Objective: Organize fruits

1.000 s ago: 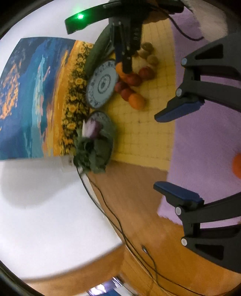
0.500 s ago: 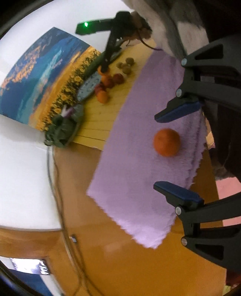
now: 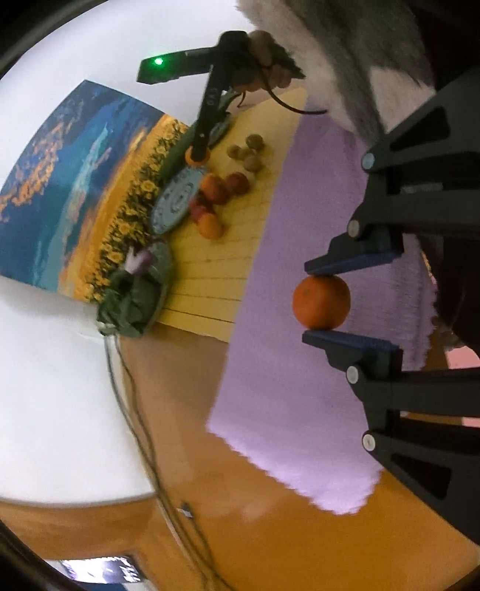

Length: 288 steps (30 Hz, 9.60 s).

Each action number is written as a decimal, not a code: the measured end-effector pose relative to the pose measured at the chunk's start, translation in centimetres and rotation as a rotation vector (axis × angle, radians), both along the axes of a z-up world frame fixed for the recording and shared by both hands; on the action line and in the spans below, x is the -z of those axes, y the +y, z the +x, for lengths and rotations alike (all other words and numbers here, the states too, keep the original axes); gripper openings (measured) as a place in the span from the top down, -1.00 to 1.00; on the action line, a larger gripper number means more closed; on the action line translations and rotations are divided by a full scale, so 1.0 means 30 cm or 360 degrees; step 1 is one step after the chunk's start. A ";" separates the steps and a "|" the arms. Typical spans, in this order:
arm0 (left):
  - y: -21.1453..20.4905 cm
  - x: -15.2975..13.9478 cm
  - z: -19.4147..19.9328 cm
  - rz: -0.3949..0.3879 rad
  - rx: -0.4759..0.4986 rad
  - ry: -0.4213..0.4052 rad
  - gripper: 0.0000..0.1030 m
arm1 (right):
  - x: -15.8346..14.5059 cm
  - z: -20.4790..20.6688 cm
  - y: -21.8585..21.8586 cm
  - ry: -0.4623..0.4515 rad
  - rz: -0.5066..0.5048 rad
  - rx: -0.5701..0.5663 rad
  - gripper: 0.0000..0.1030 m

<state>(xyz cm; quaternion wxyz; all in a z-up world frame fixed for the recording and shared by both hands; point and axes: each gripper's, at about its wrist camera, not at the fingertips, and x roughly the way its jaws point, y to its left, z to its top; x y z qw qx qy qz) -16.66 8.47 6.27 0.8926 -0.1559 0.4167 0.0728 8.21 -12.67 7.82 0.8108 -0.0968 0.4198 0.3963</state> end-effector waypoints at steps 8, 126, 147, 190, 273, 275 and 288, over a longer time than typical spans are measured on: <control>-0.056 -0.195 0.261 0.0083 0.0243 -0.0292 0.40 | -0.047 0.053 -0.065 -0.0030 0.0086 0.0152 0.28; -0.105 0.186 0.644 -0.0287 0.0581 0.0103 0.32 | 0.138 0.139 -0.026 0.0419 0.0048 0.0297 0.25; -0.126 0.158 0.617 -0.0259 0.0613 0.0089 0.33 | 0.110 0.126 -0.058 0.0508 0.0222 0.0254 0.36; -0.281 0.059 0.954 -0.0343 0.0791 0.0039 0.32 | 0.094 0.253 -0.127 0.0409 0.0269 0.0438 0.06; -0.193 0.082 0.595 -0.0190 0.0768 0.0229 -0.32 | 0.070 -0.013 -0.315 0.0471 -0.0057 0.0545 0.48; -0.193 0.099 0.600 -0.0215 0.0754 0.0250 -0.32 | 0.098 -0.019 -0.314 0.0511 -0.0074 0.0557 0.48; -0.255 0.132 0.670 -0.0296 0.0894 0.0276 -0.12 | 0.040 -0.066 -0.307 0.0387 0.0122 0.0435 0.48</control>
